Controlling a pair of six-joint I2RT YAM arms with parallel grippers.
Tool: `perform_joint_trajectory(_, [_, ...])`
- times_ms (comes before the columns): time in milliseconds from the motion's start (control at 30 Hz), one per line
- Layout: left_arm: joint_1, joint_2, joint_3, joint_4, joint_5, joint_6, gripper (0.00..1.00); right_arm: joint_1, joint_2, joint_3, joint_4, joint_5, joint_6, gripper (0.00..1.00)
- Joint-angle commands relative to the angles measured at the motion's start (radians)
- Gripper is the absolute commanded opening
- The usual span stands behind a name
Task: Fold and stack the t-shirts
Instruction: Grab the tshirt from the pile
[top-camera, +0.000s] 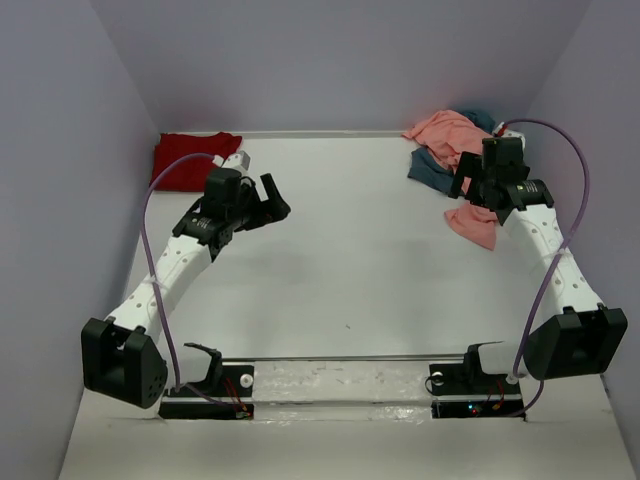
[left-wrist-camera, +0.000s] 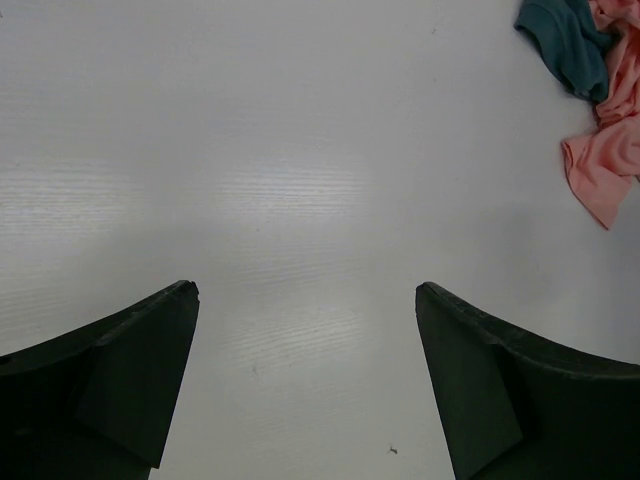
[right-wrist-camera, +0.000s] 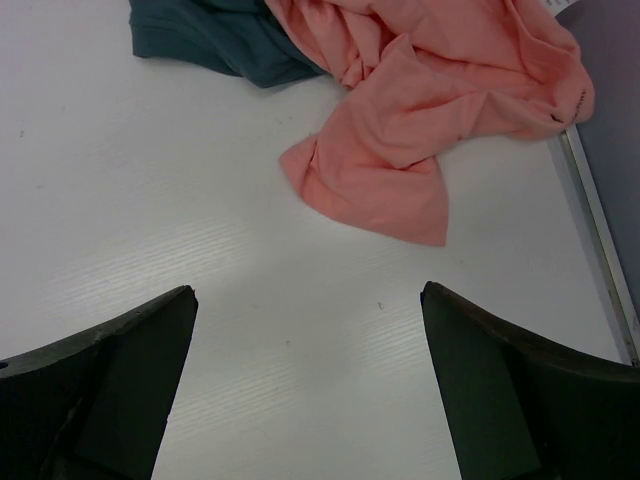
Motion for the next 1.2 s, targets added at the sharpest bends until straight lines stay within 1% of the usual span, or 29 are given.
perform_joint_trajectory(0, [0.005,0.009,0.032,0.045,0.010,0.016,0.99,-0.002,-0.004,0.013,0.001,0.034,0.016,1.00])
perform_joint_trajectory(167, [0.005,0.029,0.042,0.057,0.014,0.019,0.99,-0.002,-0.013,-0.008,-0.001,0.043,0.013,1.00])
perform_joint_trajectory(233, [0.005,0.041,0.051,0.060,0.017,0.022,0.99,-0.002,-0.009,-0.029,0.007,-0.012,0.012,1.00])
perform_joint_trajectory(267, [0.005,0.046,0.056,0.062,0.019,0.023,0.99,-0.020,-0.007,-0.039,0.007,-0.024,0.045,1.00])
perform_joint_trajectory(300, [0.005,0.053,0.062,0.060,0.019,0.023,0.99,-0.043,-0.004,-0.046,0.011,-0.123,0.054,1.00])
perform_joint_trajectory(333, [0.005,0.057,0.071,0.059,0.019,0.026,0.99,-0.064,-0.004,-0.060,0.030,-0.174,0.064,1.00])
perform_joint_trajectory(367, [0.005,0.060,0.076,0.056,0.016,0.029,0.99,-0.080,0.000,-0.083,0.057,-0.192,0.074,1.00])
perform_joint_trajectory(433, [0.005,0.064,0.091,0.050,0.016,0.033,0.99,-0.091,0.022,-0.091,0.070,-0.163,0.082,1.00])
perform_joint_trajectory(467, [0.005,0.066,0.094,0.048,0.017,0.037,0.99,-0.106,0.061,-0.088,0.067,-0.150,0.082,1.00])
perform_joint_trajectory(533, [0.005,0.066,0.104,0.045,0.024,0.039,0.99,-0.166,0.098,-0.094,0.065,-0.175,0.117,1.00])
perform_joint_trajectory(567, [0.005,0.067,0.107,0.045,0.027,0.039,0.99,-0.208,0.129,-0.105,0.071,-0.210,0.149,0.98])
perform_joint_trajectory(633, [0.005,0.067,0.119,0.037,0.028,0.042,0.99,-0.233,0.149,-0.117,0.105,-0.235,0.163,0.94])
perform_joint_trajectory(700, [0.005,0.067,0.125,0.031,0.030,0.048,0.99,-0.233,0.161,-0.128,0.131,-0.232,0.162,0.91])
perform_joint_trajectory(767, [0.007,0.064,0.130,0.025,0.031,0.052,0.99,-0.249,0.197,-0.122,0.145,-0.222,0.176,0.91])
perform_joint_trajectory(800, [0.007,0.061,0.131,0.020,0.033,0.057,0.99,-0.284,0.227,-0.116,0.145,-0.231,0.186,0.91])
perform_joint_trajectory(867, [0.007,0.057,0.134,0.014,0.040,0.062,0.99,-0.313,0.249,-0.120,0.152,-0.262,0.208,0.89])
perform_joint_trajectory(967, [0.008,0.052,0.151,-0.001,0.047,0.074,0.99,-0.322,0.255,-0.138,0.191,-0.284,0.206,0.85])
perform_joint_trajectory(1000, [0.008,0.052,0.154,-0.007,0.045,0.075,0.99,-0.322,0.257,-0.137,0.192,-0.270,0.211,0.83])
perform_joint_trajectory(1100, [0.008,0.060,0.174,-0.021,0.041,0.082,0.99,-0.322,0.296,-0.119,0.189,-0.244,0.209,0.84])
perform_joint_trajectory(1167, [0.008,0.064,0.182,-0.026,0.039,0.080,0.99,-0.322,0.316,-0.119,0.188,-0.242,0.216,0.87])
